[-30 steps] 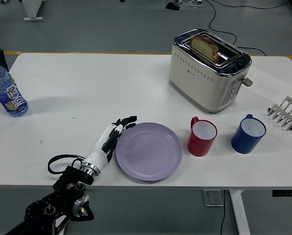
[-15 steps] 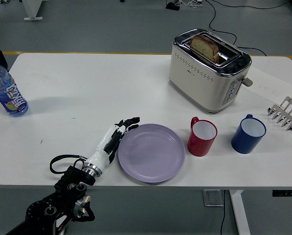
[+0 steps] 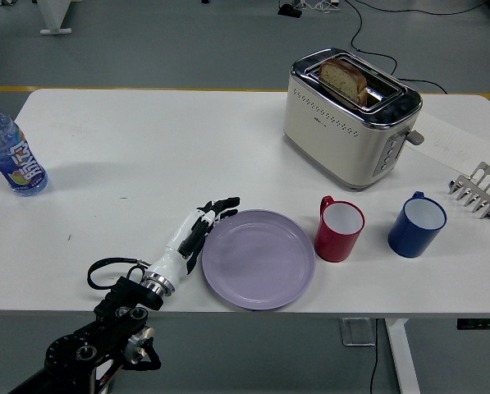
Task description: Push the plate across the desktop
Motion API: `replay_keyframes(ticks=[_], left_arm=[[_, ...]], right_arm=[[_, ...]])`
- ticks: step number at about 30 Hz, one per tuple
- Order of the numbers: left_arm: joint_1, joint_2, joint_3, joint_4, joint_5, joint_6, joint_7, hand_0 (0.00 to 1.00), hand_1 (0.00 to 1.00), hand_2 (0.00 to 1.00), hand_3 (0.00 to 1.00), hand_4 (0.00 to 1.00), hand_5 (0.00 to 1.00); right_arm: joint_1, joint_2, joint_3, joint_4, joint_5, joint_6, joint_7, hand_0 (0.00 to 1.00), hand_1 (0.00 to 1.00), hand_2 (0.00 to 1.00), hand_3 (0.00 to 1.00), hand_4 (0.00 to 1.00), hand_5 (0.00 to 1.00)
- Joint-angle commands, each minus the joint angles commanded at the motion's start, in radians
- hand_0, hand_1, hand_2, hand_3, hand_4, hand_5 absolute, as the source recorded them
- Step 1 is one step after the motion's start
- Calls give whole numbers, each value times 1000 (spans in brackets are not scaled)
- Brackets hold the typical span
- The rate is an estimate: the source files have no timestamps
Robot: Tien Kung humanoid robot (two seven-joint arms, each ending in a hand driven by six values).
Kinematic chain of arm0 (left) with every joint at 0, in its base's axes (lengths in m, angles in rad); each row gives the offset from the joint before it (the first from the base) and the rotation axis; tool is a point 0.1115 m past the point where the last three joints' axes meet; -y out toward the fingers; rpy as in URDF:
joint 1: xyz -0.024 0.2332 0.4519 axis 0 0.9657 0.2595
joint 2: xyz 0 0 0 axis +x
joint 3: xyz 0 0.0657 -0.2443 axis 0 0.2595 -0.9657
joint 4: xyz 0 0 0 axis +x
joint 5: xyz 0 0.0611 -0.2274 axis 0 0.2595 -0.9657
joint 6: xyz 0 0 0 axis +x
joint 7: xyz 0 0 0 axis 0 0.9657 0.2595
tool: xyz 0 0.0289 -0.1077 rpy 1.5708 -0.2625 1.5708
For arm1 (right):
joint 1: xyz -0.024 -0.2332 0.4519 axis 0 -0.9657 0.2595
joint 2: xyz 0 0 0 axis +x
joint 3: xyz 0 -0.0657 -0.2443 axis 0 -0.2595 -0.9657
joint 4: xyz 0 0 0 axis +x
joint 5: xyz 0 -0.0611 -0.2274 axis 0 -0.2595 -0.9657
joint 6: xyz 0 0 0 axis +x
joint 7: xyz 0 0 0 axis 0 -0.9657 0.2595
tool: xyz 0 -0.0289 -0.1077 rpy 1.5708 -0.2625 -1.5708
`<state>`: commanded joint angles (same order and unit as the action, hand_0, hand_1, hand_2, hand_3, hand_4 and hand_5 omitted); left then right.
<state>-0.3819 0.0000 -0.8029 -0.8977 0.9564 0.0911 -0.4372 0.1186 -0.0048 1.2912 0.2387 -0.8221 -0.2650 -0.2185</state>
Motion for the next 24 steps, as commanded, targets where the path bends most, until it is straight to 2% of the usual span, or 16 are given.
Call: replay_keyframes(ticks=[9, 18, 21, 24], left_arm=[[-35, 0, -10, 19, 1, -6, 2, 847, 856, 865, 777, 463, 998], [-91, 0, -79, 58, 4, -19, 0, 847, 855, 865, 775, 463, 998], [-100, 0, -131, 31, 24, -29, 20, 845, 851, 861, 766, 463, 998], [-93, 0, -157, -24, 68, -82, 75, 845, 851, 861, 766, 463, 998]], right_arm=[[-3, 1, 1, 1, -2, 0, -2, 700, 669, 776, 621, 480, 402], [-7, 4, 1, 3, -5, -2, -8, 700, 669, 775, 621, 480, 402], [-9, 4, 4, 4, -8, -2, -10, 700, 669, 775, 621, 480, 403], [-10, 2, 4, 3, -6, -3, -8, 700, 669, 775, 621, 480, 403]])
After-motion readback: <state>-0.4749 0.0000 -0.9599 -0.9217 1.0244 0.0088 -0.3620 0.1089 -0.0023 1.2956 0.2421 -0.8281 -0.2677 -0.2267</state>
